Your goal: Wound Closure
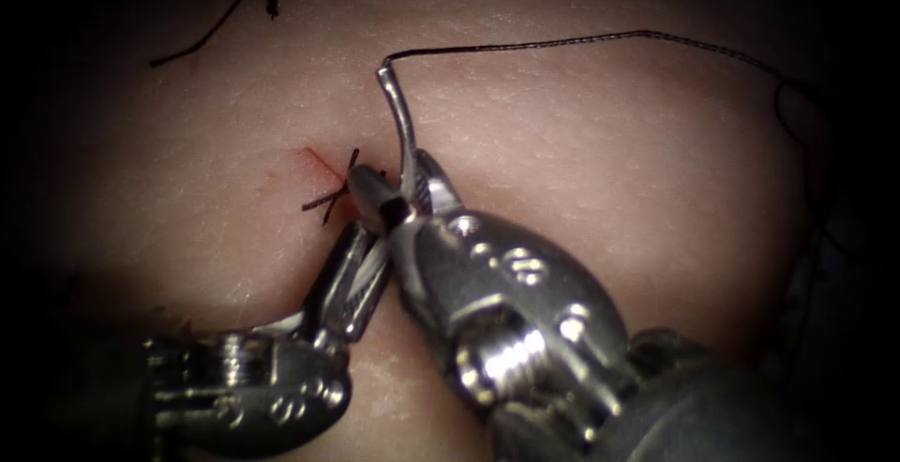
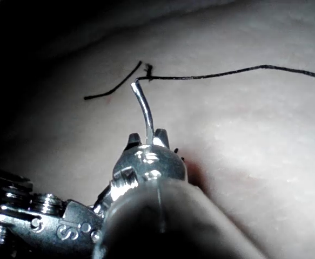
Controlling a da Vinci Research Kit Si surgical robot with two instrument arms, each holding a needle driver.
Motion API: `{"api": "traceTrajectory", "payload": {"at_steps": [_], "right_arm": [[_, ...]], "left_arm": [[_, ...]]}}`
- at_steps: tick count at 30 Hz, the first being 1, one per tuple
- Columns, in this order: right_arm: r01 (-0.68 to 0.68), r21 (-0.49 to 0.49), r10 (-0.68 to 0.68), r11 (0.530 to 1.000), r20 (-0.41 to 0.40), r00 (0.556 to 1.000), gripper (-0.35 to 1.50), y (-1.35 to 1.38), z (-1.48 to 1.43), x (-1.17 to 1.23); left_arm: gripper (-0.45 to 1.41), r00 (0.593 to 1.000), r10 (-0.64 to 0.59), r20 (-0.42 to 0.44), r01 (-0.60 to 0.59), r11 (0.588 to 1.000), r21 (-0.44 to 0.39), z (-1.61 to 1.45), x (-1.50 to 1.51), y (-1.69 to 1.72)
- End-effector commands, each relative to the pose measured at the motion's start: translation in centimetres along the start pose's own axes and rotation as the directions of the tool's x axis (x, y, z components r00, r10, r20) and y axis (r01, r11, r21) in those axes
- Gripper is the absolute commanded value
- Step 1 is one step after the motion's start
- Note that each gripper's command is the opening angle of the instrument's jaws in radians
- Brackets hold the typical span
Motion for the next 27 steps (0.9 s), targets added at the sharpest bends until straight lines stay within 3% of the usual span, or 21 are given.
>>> {"api": "traceTrajectory", "payload": {"at_steps": [1,6,7,9,11,12,15,19,23,27], "right_arm": [[-0.006,0.006,0.006,1.0,0.009,1.0,-0.35,-0.07,0.08,-0.07],[-0.037,0.008,0.037,0.999,0.015,0.999,-0.35,-0.07,0.06,-0.1],[-0.037,0.009,0.037,0.999,0.019,0.999,-0.35,-0.06,0.06,-0.1],[-0.038,-0.001,0.038,0.999,0.015,0.999,-0.35,-0.03,0.04,-0.08],[-0.04,-0.007,0.04,0.999,0.003,0.999,-0.35,0.0,0.02,-0.06],[-0.041,-0.003,0.041,0.999,-0.005,0.999,-0.35,0.03,0.0,-0.04],[-0.043,0.014,0.044,0.999,-0.026,0.999,-0.35,0.08,-0.03,-0.01],[-0.041,0.069,0.045,0.997,-0.06,0.997,-0.35,0.16,-0.08,0.02],[-0.002,0.17,0.024,0.985,-0.129,0.991,-0.35,0.28,-0.15,0.05],[0.07,0.261,-0.03,0.963,-0.155,0.987,-0.35,0.44,-0.22,0.07]], "left_arm": [[-0.45,1.0,-0.001,-0.002,0.001,1.0,0.0,0.0,-0.02,0.1],[-0.45,0.999,0.032,-0.004,-0.032,0.999,0.006,0.02,-0.03,0.09],[-0.37,0.999,0.044,-0.009,-0.044,0.999,0.005,0.02,-0.03,0.09],[0.24,0.999,0.044,-0.019,-0.043,0.999,0.006,0.03,-0.04,0.08],[0.46,0.999,0.043,-0.022,-0.043,0.999,0.005,0.05,-0.05,0.07],[0.73,1.0,0.007,-0.023,-0.007,1.0,0.004,0.06,-0.06,0.05],[1.01,0.996,-0.066,-0.06,0.065,0.998,-0.02,0.06,-0.06,0.05],[1.15,0.958,-0.223,-0.178,0.19,0.964,-0.187,0.0,-0.03,0.05],[1.13,0.921,-0.346,-0.177,0.279,0.905,-0.32,-0.12,0.01,0.0],[1.11,0.873,-0.471,-0.128,0.345,0.78,-0.523,-0.21,-0.01,-0.1]]}}
